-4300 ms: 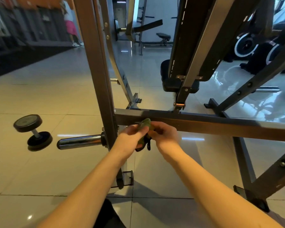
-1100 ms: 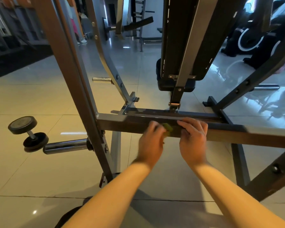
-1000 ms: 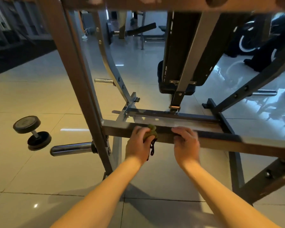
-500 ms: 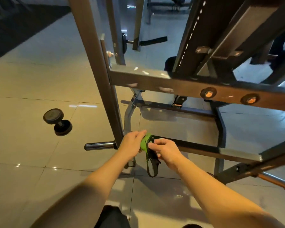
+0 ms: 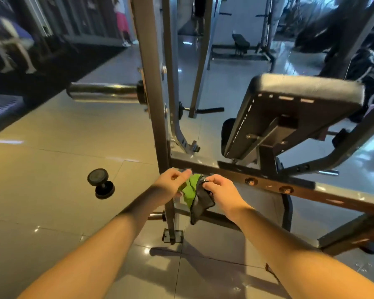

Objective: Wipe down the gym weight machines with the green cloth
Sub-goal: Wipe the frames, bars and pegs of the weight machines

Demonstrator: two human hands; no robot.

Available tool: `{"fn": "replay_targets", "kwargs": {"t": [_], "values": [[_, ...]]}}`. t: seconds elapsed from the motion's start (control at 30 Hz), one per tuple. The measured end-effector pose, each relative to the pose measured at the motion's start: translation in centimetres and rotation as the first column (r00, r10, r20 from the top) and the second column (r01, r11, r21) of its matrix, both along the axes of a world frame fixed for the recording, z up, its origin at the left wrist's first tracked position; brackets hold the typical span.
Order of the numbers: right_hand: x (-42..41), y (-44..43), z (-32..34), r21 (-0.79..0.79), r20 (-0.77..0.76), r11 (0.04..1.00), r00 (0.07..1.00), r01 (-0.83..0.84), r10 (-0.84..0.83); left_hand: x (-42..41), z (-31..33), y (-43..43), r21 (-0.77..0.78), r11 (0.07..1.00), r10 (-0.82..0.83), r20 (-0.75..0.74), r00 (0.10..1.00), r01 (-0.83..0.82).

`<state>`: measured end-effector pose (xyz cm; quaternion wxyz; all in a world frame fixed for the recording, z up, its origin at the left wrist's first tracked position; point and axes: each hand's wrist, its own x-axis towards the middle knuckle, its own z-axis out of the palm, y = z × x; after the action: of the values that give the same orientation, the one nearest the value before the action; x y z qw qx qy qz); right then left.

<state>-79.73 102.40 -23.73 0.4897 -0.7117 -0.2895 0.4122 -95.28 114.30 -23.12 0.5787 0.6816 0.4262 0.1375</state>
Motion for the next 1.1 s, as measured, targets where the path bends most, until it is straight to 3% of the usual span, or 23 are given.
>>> {"fn": "replay_targets", "kwargs": {"t": [0.13,0.27,0.33,0.47,0.5,0.57,0.63,0.7,0.83,0.9,0.97,1.1], "values": [[0.4,0.8,4.9,0.062,0.07,0.998,0.997,-0.019,0.015,-0.4,5.4,-0.6,0.043,0.996,-0.088,0.121,0.989,0.084],[1.3,1.4,8.7,0.157,0.148,0.987,0.989,-0.031,0.008,-0.3,9.1,-0.8,0.254,0.965,-0.084,0.046,0.995,0.07],[1.9,1.4,10.0,0.173,0.168,0.984,0.986,-0.037,0.008,-0.3,10.2,-1.1,0.283,0.957,-0.074,0.034,0.997,0.061],[2.6,1.1,10.6,0.015,0.384,0.997,0.922,-0.07,0.059,0.1,10.7,-2.6,0.303,0.953,-0.034,0.054,0.998,0.016],[2.5,0.9,10.6,-0.026,0.315,0.999,0.947,-0.048,0.053,0.4,10.5,-2.8,0.313,0.95,-0.025,0.051,0.998,0.007],[2.0,0.4,10.8,-0.089,-0.117,0.994,0.992,-0.064,0.054,1.0,10.0,-3.7,0.316,0.949,-0.03,0.049,0.998,0.013],[1.8,0.0,10.2,-0.067,-0.479,0.992,0.875,-0.108,0.063,1.5,8.8,-4.4,0.332,0.942,-0.06,0.015,0.998,0.052],[1.9,0.2,8.5,-0.011,-0.56,0.998,0.828,-0.055,0.04,2.0,7.7,-5.0,0.339,0.938,-0.072,-0.023,0.997,0.075],[3.0,0.9,4.8,0.015,-0.432,1.0,0.902,0.018,-0.01,2.4,5.0,-4.7,0.396,0.913,-0.084,-0.051,0.995,0.098],[4.1,1.4,3.6,0.016,-0.32,0.999,0.947,0.039,-0.032,1.9,3.3,-4.1,0.41,0.907,0.107,-0.009,0.994,-0.094],[5.4,2.4,2.5,0.01,-0.198,0.997,0.978,0.075,-0.071,1.6,1.9,-3.0,0.41,0.85,0.344,0.045,0.938,-0.332],[6.7,5.1,2.5,0.034,0.001,0.996,0.997,0.081,-0.081,2.3,0.4,0.6,0.253,0.804,0.568,-0.056,0.821,-0.539]]}}
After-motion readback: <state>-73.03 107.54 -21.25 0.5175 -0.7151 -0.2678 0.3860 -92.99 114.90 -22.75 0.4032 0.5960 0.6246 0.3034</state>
